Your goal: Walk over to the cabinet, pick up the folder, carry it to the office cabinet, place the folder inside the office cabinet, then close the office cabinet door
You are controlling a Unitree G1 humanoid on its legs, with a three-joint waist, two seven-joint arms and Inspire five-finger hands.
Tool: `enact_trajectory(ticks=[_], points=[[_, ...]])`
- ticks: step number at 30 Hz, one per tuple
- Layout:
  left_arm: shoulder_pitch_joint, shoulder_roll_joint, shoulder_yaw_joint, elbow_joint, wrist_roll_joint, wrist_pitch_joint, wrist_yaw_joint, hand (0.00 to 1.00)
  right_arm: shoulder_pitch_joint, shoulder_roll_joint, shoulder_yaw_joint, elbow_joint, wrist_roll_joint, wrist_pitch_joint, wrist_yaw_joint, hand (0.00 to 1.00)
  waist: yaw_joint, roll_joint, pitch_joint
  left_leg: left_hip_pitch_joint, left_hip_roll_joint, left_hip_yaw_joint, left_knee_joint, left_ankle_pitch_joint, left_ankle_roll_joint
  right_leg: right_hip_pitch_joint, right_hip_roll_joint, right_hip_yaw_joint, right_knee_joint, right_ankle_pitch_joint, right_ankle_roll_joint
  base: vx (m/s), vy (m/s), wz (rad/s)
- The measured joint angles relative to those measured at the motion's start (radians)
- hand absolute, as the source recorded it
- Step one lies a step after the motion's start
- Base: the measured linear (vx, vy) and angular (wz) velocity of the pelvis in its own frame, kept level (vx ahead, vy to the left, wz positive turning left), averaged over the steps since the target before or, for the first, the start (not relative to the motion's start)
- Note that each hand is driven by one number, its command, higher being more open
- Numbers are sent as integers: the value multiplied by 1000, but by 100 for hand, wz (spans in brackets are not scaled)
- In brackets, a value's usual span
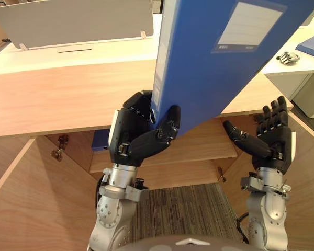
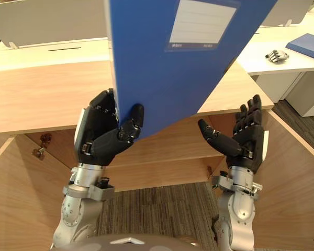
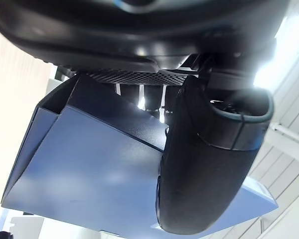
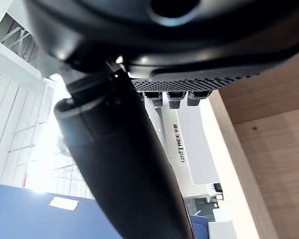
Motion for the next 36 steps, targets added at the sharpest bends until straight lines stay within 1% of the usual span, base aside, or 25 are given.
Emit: enact_trajectory(ticks=[3, 5, 12, 16, 19, 22, 26, 30, 35, 36], points=[[-1, 0, 20, 0, -4, 0, -35, 0, -26, -27, -3, -1, -5, 0, 23, 100, 0, 0, 0, 0, -1, 0, 0, 1, 1, 0, -1, 0, 1, 1, 1, -39, -8, 1], [-2, 0, 29, 0, -5, 0, -44, 0, -41, -27, -3, -2, -8, 0, 33, 100, 0, 0, 0, 0, -1, -1, 0, 2, 2, 0, -1, 0, 2, 1, 1, -36, -10, 1], [-15, 6, 61, 38, -52, 0, -112, 0, -70, -79, -3, -12, -8, 0, 88, 100, 1, 0, -1, -1, -3, -6, 0, 5, 7, 0, -3, -3, 6, 1, 1, -34, -10, 2], [-20, 40, 72, 46, -76, 0, -140, 0, -93, -123, -3, -23, -10, 0, 114, 100, 1, 0, -1, -3, -4, -11, 0, 7, 9, 1, -4, -6, 8, 1, 1, -35, -10, 4], [-22, 40, 94, 50, -77, -1, -159, 0, -113, -150, -10, -23, -38, 0, 133, 100, 1, 1, -1, -4, -7, -16, 0, 9, 12, 2, -7, -11, 8, 1, 1, -24, -4, 6], [-35, 49, 107, 76, -117, -2, -188, 0, -132, -181, -17, -23, -38, 0, 152, 100, 1, 1, -1, -5, -13, -28, 0, 12, 15, 6, -12, -21, 8, 1, 1, -23, 0, 10], [-61, 86, 124, 97, -165, -5, -217, 0, -159, -220, -23, -22, -37, 0, 180, 100, 1, 1, -1, -5, -19, -34, 0, 15, 19, 9, -17, -25, 8, 1, 1, -34, 3, 4], [-73, 126, 150, 129, -231, -6, -274, 0, -182, -277, -27, -17, -37, 0, 222, 100, 0, -1, -2, -6, -20, -35, -1, 18, 22, 10, -18, -26, 8, 1, 1, -8, -2, 0], [-102, 148, 178, 188, -278, -6, -325, 0, -238, -335, -23, 27, -25, 1, 278, 100, 0, -3, -1, -6, -20, -35, -1, 22, 22, 9, -18, -26, 8, 3, 0, -12, -3, 0], [-103, 157, 179, 199, -296, -6, -329, 0, -252, -349, -19, 40, -3, 1, 297, 100, 0, -4, -2, -9, -20, -36, -1, 23, 22, 6, -18, -26, 8, 3, -1, 0, 0, 0]])
